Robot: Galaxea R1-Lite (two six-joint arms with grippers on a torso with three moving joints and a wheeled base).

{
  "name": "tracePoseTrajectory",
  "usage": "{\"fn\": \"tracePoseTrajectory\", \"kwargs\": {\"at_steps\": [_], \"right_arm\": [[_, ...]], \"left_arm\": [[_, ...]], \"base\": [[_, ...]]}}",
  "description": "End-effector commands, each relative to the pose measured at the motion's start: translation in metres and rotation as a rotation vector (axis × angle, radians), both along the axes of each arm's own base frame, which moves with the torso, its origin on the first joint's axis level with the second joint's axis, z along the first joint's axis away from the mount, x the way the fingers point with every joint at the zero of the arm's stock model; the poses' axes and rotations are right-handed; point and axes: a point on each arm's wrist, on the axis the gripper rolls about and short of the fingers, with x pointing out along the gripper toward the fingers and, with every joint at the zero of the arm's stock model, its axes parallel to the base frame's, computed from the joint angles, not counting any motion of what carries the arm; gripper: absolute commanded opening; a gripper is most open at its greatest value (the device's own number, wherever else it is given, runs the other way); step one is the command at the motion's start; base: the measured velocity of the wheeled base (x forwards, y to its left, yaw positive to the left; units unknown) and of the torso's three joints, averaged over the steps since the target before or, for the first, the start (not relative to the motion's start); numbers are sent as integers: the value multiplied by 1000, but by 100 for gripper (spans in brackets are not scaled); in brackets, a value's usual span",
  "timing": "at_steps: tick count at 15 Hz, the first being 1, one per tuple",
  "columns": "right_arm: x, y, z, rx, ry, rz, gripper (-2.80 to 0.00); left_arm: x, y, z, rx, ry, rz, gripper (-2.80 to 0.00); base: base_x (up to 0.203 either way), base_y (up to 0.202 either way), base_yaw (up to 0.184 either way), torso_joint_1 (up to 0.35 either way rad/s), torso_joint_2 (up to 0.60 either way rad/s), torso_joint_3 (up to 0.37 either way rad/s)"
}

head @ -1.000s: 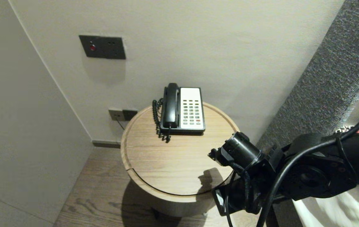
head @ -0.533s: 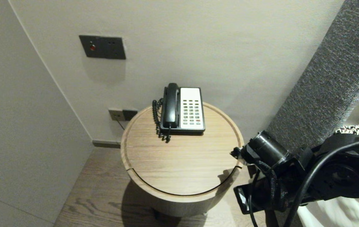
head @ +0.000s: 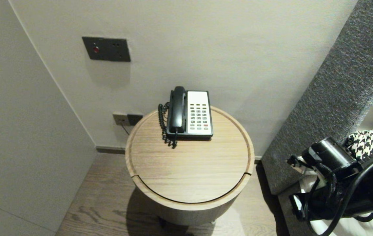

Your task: Open the nightstand drawer

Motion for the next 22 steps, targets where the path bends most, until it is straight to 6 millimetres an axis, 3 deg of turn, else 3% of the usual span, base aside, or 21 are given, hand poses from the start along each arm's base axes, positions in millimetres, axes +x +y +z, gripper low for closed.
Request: {"fn": "tracePoseTrajectory", "kwargs": {"at_steps": [1, 3, 6, 13, 15, 19, 22], "right_arm": [[-1, -31, 12, -15, -58, -80, -280], [1, -52, 25, -42, -118, -123, -280], [0, -80, 61, -77, -268, -194, -280], [-51, -84, 170, -76, -738, -245, -280], [-68, -82, 183, -73, -813, -245, -280], [-125, -75, 200, -61, -975, -236, -280], [-182, -69, 183, -51, -1069, -221, -280]], "left_arm": [[0, 0, 0, 0, -2, 0, -280], [0, 0, 0, 0, -2, 1, -280], [0, 0, 0, 0, -2, 0, -280], [0, 0, 0, 0, -2, 1, -280], [0, 0, 0, 0, -2, 0, -280], [0, 0, 0, 0, -2, 0, -280], [0, 0, 0, 0, -2, 0, -280]], "base": [[0, 0, 0, 0, 0, 0], [0, 0, 0, 0, 0, 0], [0, 0, 0, 0, 0, 0], [0, 0, 0, 0, 0, 0], [0, 0, 0, 0, 0, 0], [0, 0, 0, 0, 0, 0], [0, 0, 0, 0, 0, 0]]}}
